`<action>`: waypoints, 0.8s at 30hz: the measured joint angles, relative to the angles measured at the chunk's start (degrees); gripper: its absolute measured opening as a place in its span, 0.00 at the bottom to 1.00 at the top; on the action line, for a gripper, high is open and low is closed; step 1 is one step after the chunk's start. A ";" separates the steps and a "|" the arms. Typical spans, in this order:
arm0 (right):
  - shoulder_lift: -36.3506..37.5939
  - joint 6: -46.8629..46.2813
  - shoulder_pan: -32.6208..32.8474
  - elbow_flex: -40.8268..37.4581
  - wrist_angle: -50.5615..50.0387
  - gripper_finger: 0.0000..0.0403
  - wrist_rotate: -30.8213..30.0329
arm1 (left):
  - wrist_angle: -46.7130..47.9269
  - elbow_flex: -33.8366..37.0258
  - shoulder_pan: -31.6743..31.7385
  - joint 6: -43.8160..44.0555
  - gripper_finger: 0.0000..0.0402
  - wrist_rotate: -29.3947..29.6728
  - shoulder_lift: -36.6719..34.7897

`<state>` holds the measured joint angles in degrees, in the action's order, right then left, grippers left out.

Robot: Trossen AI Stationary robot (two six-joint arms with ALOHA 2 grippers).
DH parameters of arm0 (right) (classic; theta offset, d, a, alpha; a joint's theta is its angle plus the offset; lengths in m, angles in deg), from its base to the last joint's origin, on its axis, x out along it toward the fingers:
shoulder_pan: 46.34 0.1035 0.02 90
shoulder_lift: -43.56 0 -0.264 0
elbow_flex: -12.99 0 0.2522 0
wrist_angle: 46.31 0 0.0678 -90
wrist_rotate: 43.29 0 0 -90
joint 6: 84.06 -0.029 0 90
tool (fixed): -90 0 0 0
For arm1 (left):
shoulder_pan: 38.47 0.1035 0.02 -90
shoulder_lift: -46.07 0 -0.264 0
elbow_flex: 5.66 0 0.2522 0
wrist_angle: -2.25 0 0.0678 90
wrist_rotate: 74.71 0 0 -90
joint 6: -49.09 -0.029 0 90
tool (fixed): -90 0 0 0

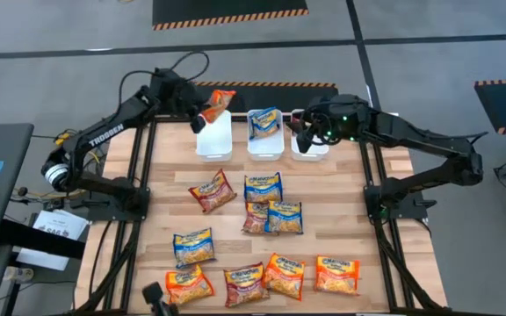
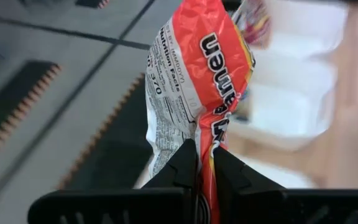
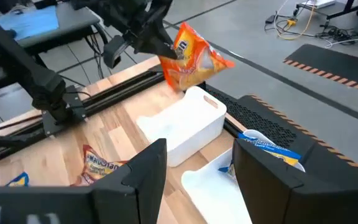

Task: Sort Maruchan noodles
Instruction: Put the top orange noodle soup pack into the left white bin

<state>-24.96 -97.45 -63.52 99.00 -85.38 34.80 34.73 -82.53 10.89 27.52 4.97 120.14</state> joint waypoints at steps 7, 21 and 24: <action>-1.22 -1.53 -1.58 0.00 -1.42 0.51 -0.09 | -0.03 0.00 5.60 -19.26 0.01 -2.80 0.02; -1.16 -6.88 -4.08 0.00 -1.30 0.51 -0.15 | 14.24 -13.60 8.38 -32.54 0.01 1.73 3.37; -1.16 -7.69 -4.46 0.00 -1.23 0.51 -0.22 | 20.41 -19.33 8.94 -32.58 0.01 1.74 7.29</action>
<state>-26.13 -105.14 -67.98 99.00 -86.61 34.59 55.14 -101.86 19.82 -5.06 6.72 127.43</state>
